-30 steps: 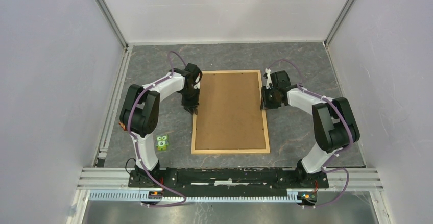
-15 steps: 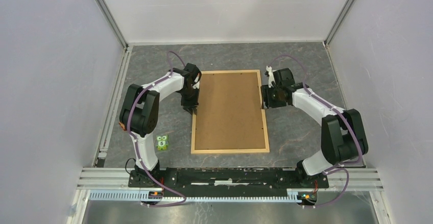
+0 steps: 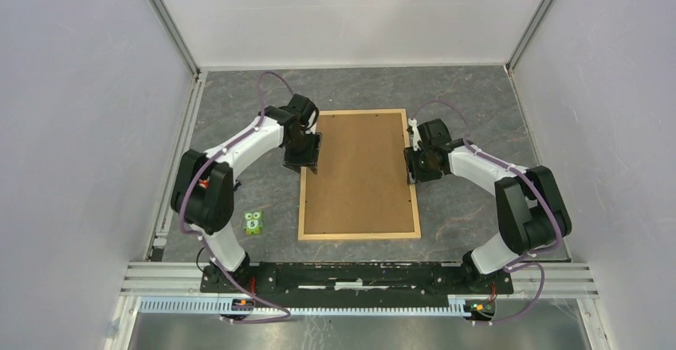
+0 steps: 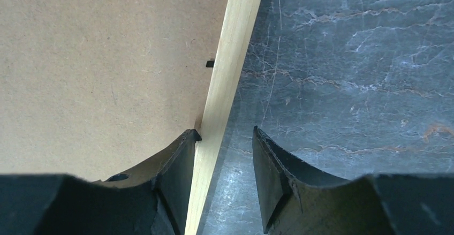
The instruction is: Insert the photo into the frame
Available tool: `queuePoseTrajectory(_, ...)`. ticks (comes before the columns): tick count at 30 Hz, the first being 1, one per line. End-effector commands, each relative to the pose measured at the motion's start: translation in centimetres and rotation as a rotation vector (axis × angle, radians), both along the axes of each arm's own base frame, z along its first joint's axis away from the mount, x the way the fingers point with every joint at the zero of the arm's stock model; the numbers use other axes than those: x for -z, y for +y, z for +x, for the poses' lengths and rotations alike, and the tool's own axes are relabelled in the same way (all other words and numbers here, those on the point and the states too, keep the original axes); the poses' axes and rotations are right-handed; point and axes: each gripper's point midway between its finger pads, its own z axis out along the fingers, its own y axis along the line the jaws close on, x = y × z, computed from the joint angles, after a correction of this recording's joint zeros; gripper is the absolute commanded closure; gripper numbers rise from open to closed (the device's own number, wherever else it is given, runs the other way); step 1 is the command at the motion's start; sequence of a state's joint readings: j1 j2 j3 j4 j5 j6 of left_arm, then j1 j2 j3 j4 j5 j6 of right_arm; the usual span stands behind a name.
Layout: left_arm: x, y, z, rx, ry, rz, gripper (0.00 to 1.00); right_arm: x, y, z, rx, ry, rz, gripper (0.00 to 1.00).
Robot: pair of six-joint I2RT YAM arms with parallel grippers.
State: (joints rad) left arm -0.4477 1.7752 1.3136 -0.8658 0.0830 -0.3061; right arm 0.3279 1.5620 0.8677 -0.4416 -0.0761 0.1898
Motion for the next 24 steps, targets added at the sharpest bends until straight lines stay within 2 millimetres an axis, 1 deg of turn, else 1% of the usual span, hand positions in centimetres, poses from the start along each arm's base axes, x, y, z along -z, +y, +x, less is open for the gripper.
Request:
queuePoseTrajectory(1,-3.8,-2.6,-1.8,0.062,-0.083,-0.076,0.38,0.8,0.3,0.0,0.023,-0.006,-0.008,0.51)
queuePoseTrajectory(3,-4.8,-3.7,-2.6,0.086,-0.106,-0.103,0.34,1.5,0.2,-0.3,0.037,0.007,-0.026,0.52)
queuePoseTrajectory(4,-5.4,-4.5,-2.9,0.103,-0.129,-0.125,0.33,2.0,-0.1,-0.5,0.051,0.017,-0.04,0.56)
queuePoseTrajectory(5,-5.9,-5.2,-3.4,0.12,-0.149,-0.145,0.31,2.3,-0.2,-0.7,0.063,0.027,-0.046,0.66)
queuePoseTrajectory(7,-6.7,-7.3,-4.5,0.178,-0.204,-0.194,0.26,2.6,0.0,-0.9,0.089,0.038,-0.03,0.88)
queuePoseTrajectory(8,-7.1,-8.2,-4.8,0.204,-0.237,-0.216,0.24,2.7,0.4,-0.9,0.096,0.041,-0.004,0.96)
queuePoseTrajectory(9,-7.4,-9.5,-5.4,0.24,-0.274,-0.248,0.22,2.5,0.7,-0.8,0.107,0.043,0.01,1.0)
queuePoseTrajectory(10,-7.8,-10.5,-5.8,0.26,-0.314,-0.279,0.2,2.3,0.8,-0.7,0.128,0.046,0.021,1.0)
queuePoseTrajectory(11,-8.0,-11.6,-6.6,0.286,-0.354,-0.306,0.17,1.8,1.2,-0.4,0.14,0.038,0.039,1.0)
queuePoseTrajectory(12,-8.7,-13.1,-7.3,0.319,-0.417,-0.348,0.14,1.2,1.4,-0.1,0.151,0.034,0.054,1.0)
queuePoseTrajectory(14,-9.4,-15.5,-9.2,0.408,-0.559,-0.373,0.06,-0.4,2.0,0.7,0.174,0.01,0.089,1.0)
queuePoseTrajectory(15,-9.8,-16.5,-10.1,0.458,-0.635,-0.367,0.05,-1.1,2.4,0.9,0.179,0.005,0.11,1.0)
queuePoseTrajectory(16,-10.1,-17.8,-11.4,0.515,-0.694,-0.375,0.04,-1.9,2.6,1.2,0.188,-0.003,0.126,1.0)
queuePoseTrajectory(17,-10.4,-18.8,-12.1,0.561,-0.754,-0.368,0.04,-2.4,3.1,1.3,0.188,-0.003,0.153,1.0)
queuePoseTrajectory(19,-10.0,-20.8,-14.8,0.7,-0.833,-0.345,0.02,-3.6,3.8,1.5,0.187,-0.002,0.201,1.0)
queuePoseTrajectory(20,-9.6,-21.5,-15.6,0.761,-0.88,-0.312,0.01,-3.9,4.0,1.5,0.194,0.007,0.209,1.0)
queuePoseTrajectory(21,-9.3,-22.1,-16.8,0.819,-0.914,-0.284,0.0,-4.3,4.1,1.5,0.199,0.01,0.218,1.0)
queuePoseTrajectory(22,-8.7,-22.7,-17.7,0.88,-0.947,-0.238,0.0,-4.5,4.2,1.5,0.212,0.016,0.224,1.0)
queuePoseTrajectory(23,-8.4,-23.1,-18.2,0.925,-0.983,-0.191,0.0,-4.8,4.2,1.4,0.225,0.018,0.229,1.0)
queuePoseTrajectory(24,-7.6,-23.7,-19.0,0.973,-0.993,-0.158,0.0,-5.1,4.1,1.4,0.237,0.014,0.234,1.0)
